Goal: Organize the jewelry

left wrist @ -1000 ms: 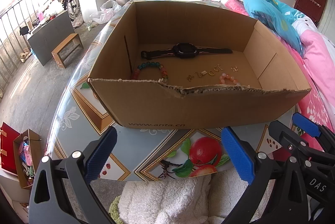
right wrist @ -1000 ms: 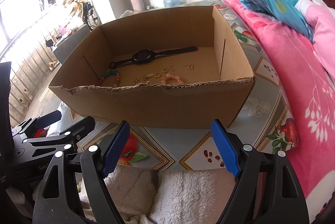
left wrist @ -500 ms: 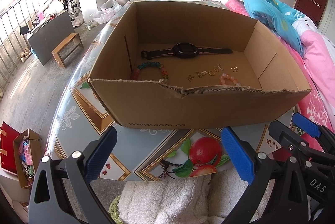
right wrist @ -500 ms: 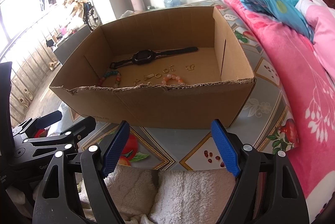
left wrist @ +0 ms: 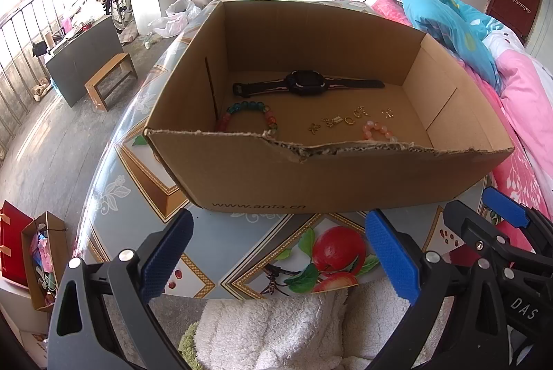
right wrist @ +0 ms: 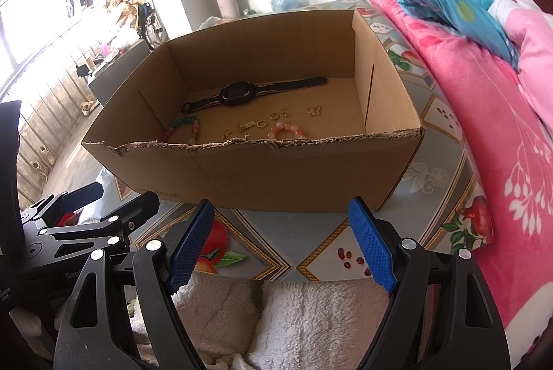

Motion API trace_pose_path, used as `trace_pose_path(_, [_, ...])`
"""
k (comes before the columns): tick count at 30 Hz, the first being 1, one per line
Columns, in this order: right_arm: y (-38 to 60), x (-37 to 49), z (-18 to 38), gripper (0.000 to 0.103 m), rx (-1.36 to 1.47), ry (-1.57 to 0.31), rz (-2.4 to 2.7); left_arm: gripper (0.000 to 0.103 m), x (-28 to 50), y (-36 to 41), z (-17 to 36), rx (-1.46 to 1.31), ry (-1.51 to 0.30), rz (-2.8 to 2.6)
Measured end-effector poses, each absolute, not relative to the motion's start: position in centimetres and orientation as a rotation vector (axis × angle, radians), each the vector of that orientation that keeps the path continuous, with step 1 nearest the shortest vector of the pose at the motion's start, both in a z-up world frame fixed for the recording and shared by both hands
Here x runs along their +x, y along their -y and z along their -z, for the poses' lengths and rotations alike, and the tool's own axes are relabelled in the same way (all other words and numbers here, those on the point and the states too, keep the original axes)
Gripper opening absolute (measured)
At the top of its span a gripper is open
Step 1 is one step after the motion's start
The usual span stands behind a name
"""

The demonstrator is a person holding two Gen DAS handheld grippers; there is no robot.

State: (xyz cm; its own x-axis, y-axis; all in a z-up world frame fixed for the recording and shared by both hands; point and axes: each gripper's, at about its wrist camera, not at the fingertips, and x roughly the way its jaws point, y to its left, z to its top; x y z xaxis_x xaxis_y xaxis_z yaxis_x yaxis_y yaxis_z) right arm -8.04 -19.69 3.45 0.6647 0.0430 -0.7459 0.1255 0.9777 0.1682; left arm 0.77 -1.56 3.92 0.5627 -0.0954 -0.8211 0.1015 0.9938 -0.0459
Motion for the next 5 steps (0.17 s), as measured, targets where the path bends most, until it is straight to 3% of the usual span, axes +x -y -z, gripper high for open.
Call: trace_pose_path(5, [19.75, -8.04, -3.43, 0.076, 0.212, -0.845, 0.046, 0.098, 0.94, 1.43, -3.79, 0.005, -0.972, 0.116])
